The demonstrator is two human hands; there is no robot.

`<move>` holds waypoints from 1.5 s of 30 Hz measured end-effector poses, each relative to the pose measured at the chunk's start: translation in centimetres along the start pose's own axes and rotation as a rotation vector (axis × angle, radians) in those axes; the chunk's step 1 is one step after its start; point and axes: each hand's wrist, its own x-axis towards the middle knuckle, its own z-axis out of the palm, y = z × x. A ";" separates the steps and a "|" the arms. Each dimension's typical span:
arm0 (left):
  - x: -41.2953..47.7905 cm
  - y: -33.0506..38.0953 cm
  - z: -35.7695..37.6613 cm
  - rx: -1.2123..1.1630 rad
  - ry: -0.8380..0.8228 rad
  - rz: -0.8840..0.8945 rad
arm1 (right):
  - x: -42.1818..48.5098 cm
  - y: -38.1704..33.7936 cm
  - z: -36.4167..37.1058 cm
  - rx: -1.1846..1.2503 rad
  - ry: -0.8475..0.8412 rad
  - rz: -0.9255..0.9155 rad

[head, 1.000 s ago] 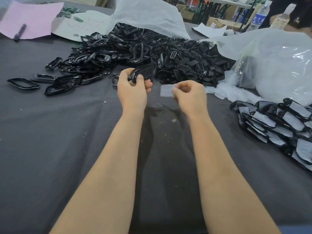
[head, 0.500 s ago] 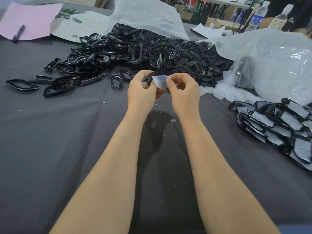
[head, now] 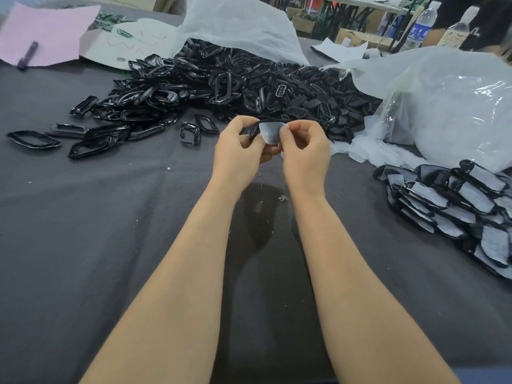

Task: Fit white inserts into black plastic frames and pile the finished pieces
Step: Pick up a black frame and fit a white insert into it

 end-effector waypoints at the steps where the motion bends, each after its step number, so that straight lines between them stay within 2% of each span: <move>1: 0.0 0.0 0.0 0.003 -0.004 0.002 | 0.0 0.0 0.0 0.008 0.005 0.001; 12: -0.1 0.2 0.0 0.013 -0.014 0.013 | 0.2 0.0 -0.2 0.045 0.004 0.097; 20: -0.1 0.0 -0.2 0.036 -0.016 0.022 | 1.3 0.8 -0.8 0.208 -0.153 0.293; 34: 0.6 -1.0 -0.3 0.228 -0.019 0.058 | 1.7 0.9 -2.3 0.098 -0.307 0.275; 39: 0.8 -1.2 -0.2 0.215 -0.031 0.038 | 1.8 1.1 -2.3 0.133 -0.305 0.313; 45: 0.6 -1.1 0.0 0.209 -0.021 0.007 | 1.6 1.1 -1.9 0.066 -0.266 0.249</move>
